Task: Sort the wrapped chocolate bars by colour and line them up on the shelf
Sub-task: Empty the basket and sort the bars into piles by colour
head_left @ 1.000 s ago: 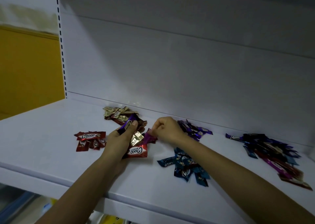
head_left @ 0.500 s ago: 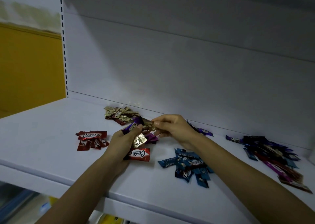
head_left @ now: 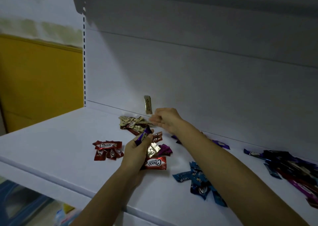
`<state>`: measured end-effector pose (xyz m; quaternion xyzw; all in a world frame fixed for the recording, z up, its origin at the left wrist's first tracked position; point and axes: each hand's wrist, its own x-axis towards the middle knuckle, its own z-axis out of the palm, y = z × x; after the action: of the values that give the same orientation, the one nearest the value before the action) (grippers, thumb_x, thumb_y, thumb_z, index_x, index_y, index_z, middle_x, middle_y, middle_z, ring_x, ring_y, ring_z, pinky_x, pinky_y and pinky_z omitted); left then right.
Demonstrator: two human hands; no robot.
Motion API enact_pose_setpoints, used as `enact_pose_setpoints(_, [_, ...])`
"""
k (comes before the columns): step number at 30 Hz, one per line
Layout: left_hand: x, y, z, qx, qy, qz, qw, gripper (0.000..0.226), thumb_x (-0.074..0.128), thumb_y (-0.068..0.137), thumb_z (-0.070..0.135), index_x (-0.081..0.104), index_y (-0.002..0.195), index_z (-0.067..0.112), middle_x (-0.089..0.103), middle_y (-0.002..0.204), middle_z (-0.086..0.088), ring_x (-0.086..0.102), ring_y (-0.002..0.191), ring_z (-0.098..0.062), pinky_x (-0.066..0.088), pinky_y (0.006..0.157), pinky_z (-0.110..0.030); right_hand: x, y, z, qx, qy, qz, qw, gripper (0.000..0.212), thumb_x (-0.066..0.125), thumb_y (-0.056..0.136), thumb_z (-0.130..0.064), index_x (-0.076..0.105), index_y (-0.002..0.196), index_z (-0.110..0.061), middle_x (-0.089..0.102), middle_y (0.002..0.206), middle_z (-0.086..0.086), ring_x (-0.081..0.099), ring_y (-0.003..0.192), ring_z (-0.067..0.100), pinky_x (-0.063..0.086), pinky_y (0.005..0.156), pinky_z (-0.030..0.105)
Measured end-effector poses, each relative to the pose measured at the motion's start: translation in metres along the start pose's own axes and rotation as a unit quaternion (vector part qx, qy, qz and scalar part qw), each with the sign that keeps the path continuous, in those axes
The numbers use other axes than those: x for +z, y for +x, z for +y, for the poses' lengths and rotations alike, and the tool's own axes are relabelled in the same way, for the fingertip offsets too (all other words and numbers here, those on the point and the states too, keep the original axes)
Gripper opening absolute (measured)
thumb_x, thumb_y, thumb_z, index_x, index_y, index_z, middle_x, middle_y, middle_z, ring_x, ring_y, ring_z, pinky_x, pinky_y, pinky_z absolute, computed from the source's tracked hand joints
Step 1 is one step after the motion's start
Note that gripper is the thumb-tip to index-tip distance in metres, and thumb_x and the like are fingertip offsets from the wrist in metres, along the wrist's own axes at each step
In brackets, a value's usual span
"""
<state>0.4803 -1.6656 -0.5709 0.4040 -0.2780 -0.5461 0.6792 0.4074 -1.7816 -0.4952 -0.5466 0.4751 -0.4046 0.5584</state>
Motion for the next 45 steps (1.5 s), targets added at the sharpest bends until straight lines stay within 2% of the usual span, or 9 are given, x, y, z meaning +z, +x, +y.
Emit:
enact_pose_setpoints(3, [-0.001, 0.002, -0.001, 0.033, 0.007, 0.002, 0.999, 0.011, 0.062, 0.092, 0.020, 0.071, 0.097, 0.025, 0.076, 0.087, -0.006, 0.073, 0.078, -0.024, 0.056, 0.062, -0.031, 0.004, -0.001, -0.002, -0.010, -0.048, -0.040, 0.998, 0.033, 0.051, 0.098, -0.020, 0.049, 0.124, 0.001, 0.062, 0.106, 0.019, 0.067, 0.095, 0.030, 0.056, 0.079, 0.035])
enact_pose_setpoints(8, [0.000, 0.002, 0.002, 0.050, 0.011, 0.026, 0.998, 0.014, 0.057, 0.095, 0.022, 0.067, 0.092, 0.031, 0.074, 0.072, 0.007, 0.071, 0.064, -0.010, 0.050, 0.045, -0.020, -0.026, -0.028, 0.004, -0.059, -0.230, -0.160, 0.958, 0.055, 0.059, 0.077, -0.063, 0.069, 0.100, -0.015, 0.071, 0.086, 0.004, 0.067, 0.069, 0.015, 0.054, 0.061, 0.026])
enact_pose_setpoints(15, [0.000, 0.003, -0.001, 0.023, 0.028, 0.051, 0.998, 0.019, 0.057, 0.096, 0.023, 0.066, 0.112, 0.017, 0.073, 0.077, -0.004, 0.067, 0.057, -0.013, 0.047, 0.043, -0.020, -0.047, -0.033, 0.015, -0.094, -0.204, -0.155, 0.962, 0.009, 0.066, 0.086, -0.009, 0.070, 0.093, -0.008, 0.070, 0.073, 0.004, 0.065, 0.059, 0.008, 0.054, 0.057, 0.018])
enact_pose_setpoints(26, [-0.002, 0.009, -0.005, 0.027, 0.018, 0.068, 0.997, 0.014, 0.057, 0.096, 0.021, 0.067, 0.104, 0.016, 0.070, 0.061, 0.003, 0.064, 0.050, -0.009, 0.046, 0.046, -0.022, -0.034, -0.005, 0.022, -0.063, -0.213, -0.125, 0.967, 0.009, 0.061, 0.087, -0.005, 0.069, 0.090, -0.008, 0.067, 0.074, 0.005, 0.065, 0.064, 0.010, 0.052, 0.056, 0.020])
enact_pose_setpoints(31, [-0.018, 0.017, 0.000, 0.060, -0.044, 0.191, 0.979, 0.012, 0.058, 0.095, 0.025, 0.066, 0.089, 0.017, 0.067, 0.069, -0.004, 0.059, 0.059, -0.018, 0.048, 0.059, -0.032, -0.022, 0.004, 0.032, -0.134, -0.375, -0.172, 0.901, 0.016, 0.075, 0.079, -0.031, 0.072, 0.091, -0.022, 0.068, 0.092, -0.008, 0.062, 0.084, 0.005, 0.046, 0.069, 0.017])
enact_pose_setpoints(34, [-0.018, 0.016, -0.002, 0.082, 0.002, 0.189, 0.979, 0.018, 0.055, 0.096, 0.024, 0.065, 0.084, 0.015, 0.061, 0.068, -0.003, 0.052, 0.057, -0.016, 0.043, 0.059, -0.031, -0.014, 0.007, 0.041, -0.144, -0.451, -0.201, 0.858, 0.031, 0.077, 0.075, -0.035, 0.071, 0.101, -0.019, 0.065, 0.094, -0.008, 0.059, 0.082, 0.004, 0.043, 0.070, 0.018])
enact_pose_setpoints(36, [-0.016, 0.014, -0.002, 0.099, 0.023, 0.179, 0.979, 0.023, 0.053, 0.098, 0.023, 0.064, 0.080, 0.014, 0.058, 0.067, -0.005, 0.049, 0.059, -0.018, 0.042, 0.066, -0.035, -0.009, 0.008, 0.048, -0.166, -0.490, -0.207, 0.830, 0.018, 0.075, 0.076, -0.030, 0.070, 0.092, -0.023, 0.062, 0.086, -0.013, 0.055, 0.075, -0.001, 0.040, 0.067, 0.018])
enact_pose_setpoints(39, [-0.014, 0.012, 0.000, 0.108, 0.043, 0.181, 0.977, 0.027, 0.052, 0.098, 0.023, 0.061, 0.075, 0.013, 0.057, 0.064, -0.005, 0.048, 0.056, -0.017, 0.041, 0.062, -0.033, -0.001, 0.008, 0.050, -0.157, -0.471, -0.214, 0.841, 0.017, 0.076, 0.077, -0.021, 0.064, 0.068, -0.031, 0.061, 0.071, -0.017, 0.054, 0.067, -0.002, 0.040, 0.062, 0.016])
enact_pose_setpoints(45, [-0.013, 0.011, 0.002, 0.086, 0.043, 0.197, 0.976, 0.024, 0.053, 0.098, 0.027, 0.063, 0.083, 0.011, 0.061, 0.065, -0.005, 0.052, 0.052, -0.015, 0.043, 0.048, -0.025, 0.004, 0.014, 0.044, -0.082, -0.406, -0.188, 0.890, 0.013, 0.066, 0.084, -0.012, 0.069, 0.072, -0.016, 0.067, 0.083, 0.004, 0.058, 0.074, 0.014, 0.051, 0.063, 0.026])
